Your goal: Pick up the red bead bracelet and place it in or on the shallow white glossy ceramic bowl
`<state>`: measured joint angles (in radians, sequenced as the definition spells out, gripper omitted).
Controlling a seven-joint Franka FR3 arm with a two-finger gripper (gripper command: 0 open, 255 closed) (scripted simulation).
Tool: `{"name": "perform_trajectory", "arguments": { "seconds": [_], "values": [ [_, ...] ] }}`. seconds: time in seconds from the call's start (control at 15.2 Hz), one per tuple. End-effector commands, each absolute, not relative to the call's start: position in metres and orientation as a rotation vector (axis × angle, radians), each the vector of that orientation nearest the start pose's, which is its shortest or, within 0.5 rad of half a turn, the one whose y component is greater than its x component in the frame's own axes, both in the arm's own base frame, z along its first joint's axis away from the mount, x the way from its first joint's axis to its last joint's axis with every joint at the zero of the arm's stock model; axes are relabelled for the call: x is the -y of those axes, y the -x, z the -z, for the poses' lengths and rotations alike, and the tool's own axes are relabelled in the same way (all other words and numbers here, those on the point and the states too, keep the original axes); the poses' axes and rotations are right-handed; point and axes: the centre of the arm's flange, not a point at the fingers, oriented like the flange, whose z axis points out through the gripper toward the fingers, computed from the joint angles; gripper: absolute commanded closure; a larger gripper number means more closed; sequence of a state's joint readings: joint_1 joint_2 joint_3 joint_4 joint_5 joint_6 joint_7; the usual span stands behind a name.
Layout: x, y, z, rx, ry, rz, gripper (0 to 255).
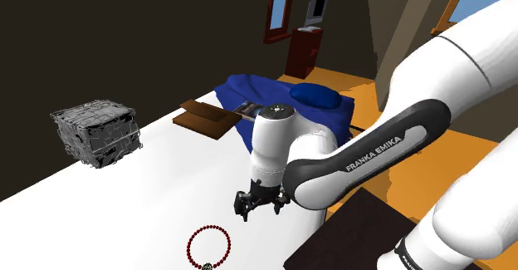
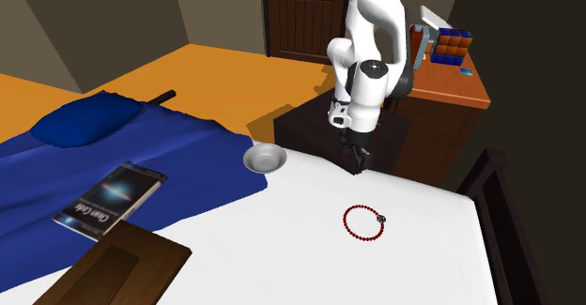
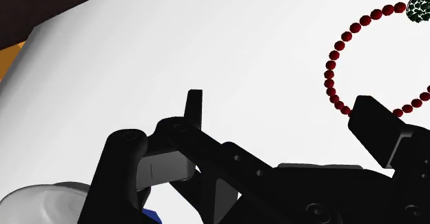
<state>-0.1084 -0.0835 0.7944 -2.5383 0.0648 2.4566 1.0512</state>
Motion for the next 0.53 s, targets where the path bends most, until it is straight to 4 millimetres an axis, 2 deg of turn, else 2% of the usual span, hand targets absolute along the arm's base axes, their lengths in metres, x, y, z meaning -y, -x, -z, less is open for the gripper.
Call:
{"name": "perform_trajectory", "arguments": {
  "seconds": [0.0,0.46],
  "values": [
    [-0.302,-0.357,-0.273,-0.717,3.081,0.002,0],
    [-0.356,-0.387,-0.206,-0.903,3.021,0.000,0]
  ]
}}
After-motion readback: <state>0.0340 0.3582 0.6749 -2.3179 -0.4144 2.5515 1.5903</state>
